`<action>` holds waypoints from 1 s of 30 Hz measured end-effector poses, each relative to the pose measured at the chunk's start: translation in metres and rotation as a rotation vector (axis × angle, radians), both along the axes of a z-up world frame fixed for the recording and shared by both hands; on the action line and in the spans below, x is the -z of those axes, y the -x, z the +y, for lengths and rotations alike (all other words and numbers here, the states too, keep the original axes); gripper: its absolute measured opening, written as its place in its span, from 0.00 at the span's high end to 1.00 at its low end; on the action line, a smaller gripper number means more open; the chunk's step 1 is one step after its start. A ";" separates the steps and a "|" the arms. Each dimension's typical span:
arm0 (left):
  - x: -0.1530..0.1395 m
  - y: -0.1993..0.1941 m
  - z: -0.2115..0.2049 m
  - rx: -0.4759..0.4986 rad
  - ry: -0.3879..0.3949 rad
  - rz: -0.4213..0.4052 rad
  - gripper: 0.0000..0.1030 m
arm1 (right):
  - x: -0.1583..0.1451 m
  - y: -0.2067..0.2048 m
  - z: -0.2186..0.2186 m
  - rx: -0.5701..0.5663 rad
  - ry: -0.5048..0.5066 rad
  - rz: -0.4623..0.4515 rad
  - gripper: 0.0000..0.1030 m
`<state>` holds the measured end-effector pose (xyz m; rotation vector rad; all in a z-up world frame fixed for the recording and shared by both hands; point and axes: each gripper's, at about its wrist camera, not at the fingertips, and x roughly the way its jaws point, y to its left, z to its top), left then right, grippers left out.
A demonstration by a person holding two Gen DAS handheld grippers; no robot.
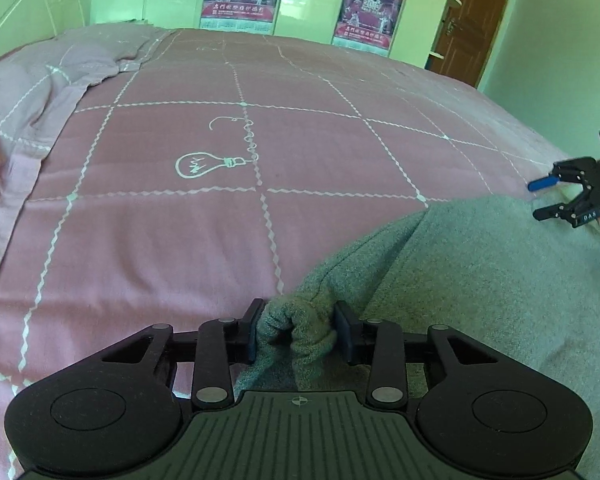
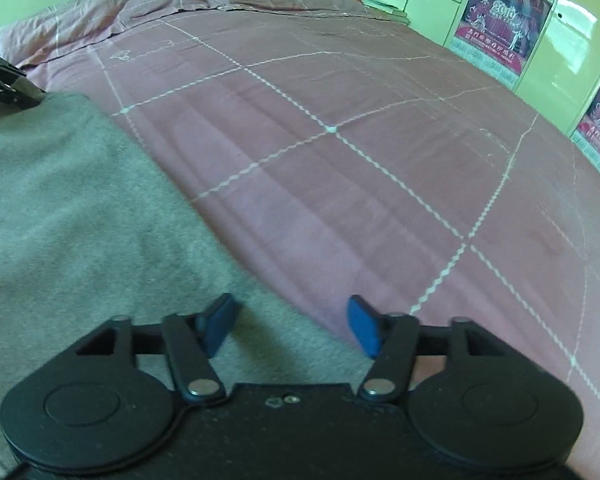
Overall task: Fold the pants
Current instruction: 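Grasp the sweatpants leg cuffs with the left tool while the right tool grasps the other cuff, then lift the cuffs and fold them over toward the waistband, then open both tools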
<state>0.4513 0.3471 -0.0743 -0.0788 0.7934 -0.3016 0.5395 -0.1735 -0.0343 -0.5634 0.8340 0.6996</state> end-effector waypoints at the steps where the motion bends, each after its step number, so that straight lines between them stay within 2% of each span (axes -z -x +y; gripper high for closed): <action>1: 0.000 0.001 -0.001 0.000 -0.002 -0.004 0.66 | 0.001 -0.005 -0.005 0.009 -0.029 0.048 0.46; 2: 0.001 0.002 -0.002 0.000 -0.004 -0.010 0.70 | 0.001 -0.007 -0.008 0.014 -0.058 0.078 0.63; 3: 0.001 0.004 -0.004 0.001 -0.013 -0.021 0.73 | 0.000 -0.007 -0.007 0.015 -0.056 0.074 0.94; 4: 0.001 0.005 -0.007 -0.001 -0.028 -0.029 0.74 | -0.002 -0.008 -0.005 0.019 -0.061 0.093 1.00; 7: -0.007 0.008 -0.009 -0.016 -0.037 -0.046 0.78 | -0.012 0.004 -0.001 0.033 -0.040 0.034 1.00; 11: -0.037 0.032 -0.006 0.016 -0.050 -0.172 0.79 | -0.053 0.032 -0.014 0.041 -0.113 -0.026 1.00; 14: -0.064 0.055 -0.003 0.050 -0.038 -0.266 0.79 | -0.085 0.070 -0.023 0.011 -0.119 -0.083 1.00; 18: -0.098 0.101 -0.011 0.106 -0.069 -0.395 0.79 | -0.118 0.134 -0.033 -0.042 -0.092 -0.154 1.00; 21: -0.117 0.146 -0.025 0.159 -0.126 -0.475 0.79 | -0.130 0.182 -0.044 -0.047 -0.089 -0.180 1.00; 24: -0.121 0.203 -0.046 0.205 -0.234 -0.540 0.77 | -0.124 0.236 -0.053 -0.068 -0.058 -0.183 1.00; 25: -0.119 0.221 -0.051 0.206 -0.241 -0.541 0.75 | -0.117 0.255 -0.056 -0.073 -0.047 -0.183 1.00; 26: -0.115 0.237 -0.054 0.193 -0.241 -0.525 0.58 | -0.110 0.271 -0.059 -0.067 -0.043 -0.179 1.00; 27: -0.111 0.254 -0.058 0.157 -0.253 -0.490 0.26 | -0.101 0.291 -0.063 -0.048 -0.024 -0.185 0.95; 28: -0.105 0.271 -0.058 0.083 -0.249 -0.454 0.13 | -0.094 0.306 -0.068 -0.028 -0.015 -0.206 0.94; 29: -0.098 0.285 -0.055 0.037 -0.211 -0.424 0.02 | -0.088 0.319 -0.073 -0.007 -0.028 -0.223 0.94; 30: -0.090 0.299 -0.054 0.026 -0.157 -0.372 0.02 | -0.085 0.331 -0.080 0.036 -0.057 -0.223 0.94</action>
